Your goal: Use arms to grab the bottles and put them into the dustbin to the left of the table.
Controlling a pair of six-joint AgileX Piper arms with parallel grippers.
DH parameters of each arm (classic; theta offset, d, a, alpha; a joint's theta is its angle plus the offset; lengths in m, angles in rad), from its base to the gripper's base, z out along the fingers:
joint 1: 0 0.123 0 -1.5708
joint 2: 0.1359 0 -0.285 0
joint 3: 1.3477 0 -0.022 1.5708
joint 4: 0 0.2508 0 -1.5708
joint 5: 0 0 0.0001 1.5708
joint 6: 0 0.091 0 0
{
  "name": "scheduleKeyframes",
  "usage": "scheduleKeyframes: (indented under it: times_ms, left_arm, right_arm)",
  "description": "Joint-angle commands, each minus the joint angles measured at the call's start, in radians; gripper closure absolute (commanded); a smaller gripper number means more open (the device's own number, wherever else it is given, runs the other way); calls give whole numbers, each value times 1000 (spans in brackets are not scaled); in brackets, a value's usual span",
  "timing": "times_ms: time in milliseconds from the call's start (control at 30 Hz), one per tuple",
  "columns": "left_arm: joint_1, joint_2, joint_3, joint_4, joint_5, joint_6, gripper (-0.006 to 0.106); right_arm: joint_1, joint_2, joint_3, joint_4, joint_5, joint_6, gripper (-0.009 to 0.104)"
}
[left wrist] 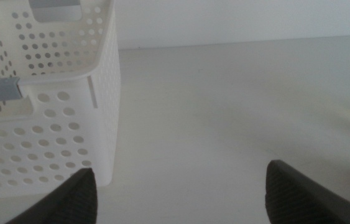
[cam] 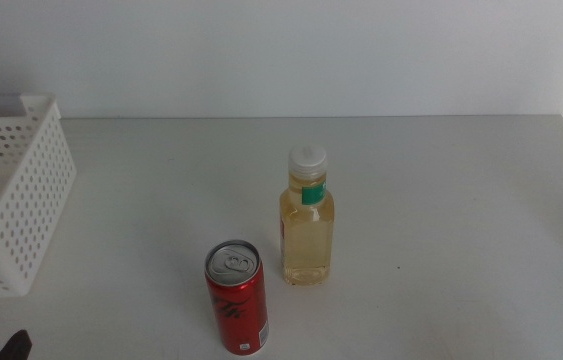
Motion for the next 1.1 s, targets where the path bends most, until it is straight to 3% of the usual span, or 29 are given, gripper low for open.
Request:
scheduleKeyframes:
  times_ms: [0, 267, 567, 733, 900, 1067]
  left_arm:
    - [-8, -23, 2, -13, -68, -12, 10]
    - [-189, 187, -2, -64, -197, -13, 10]
    - [-513, 544, 2, -71, -662, -13, 10]
    - [-652, 725, 4, -130, -883, -12, 10]
    - [-717, 872, 4, -161, -1033, -12, 10]
    - [-719, 986, 4, -128, -1113, -17, 10]
  right_arm:
    - [-5, -21, -10, -12, -71, -4, 33]
    - [-5, -21, -10, -12, -71, -4, 33]
    - [-5, -21, -10, -12, -71, -4, 33]
    - [-5, -21, -10, -12, -71, -4, 33]
    - [-5, -21, -10, -12, -71, -4, 33]
    - [-5, -21, -10, -12, -71, -4, 33]
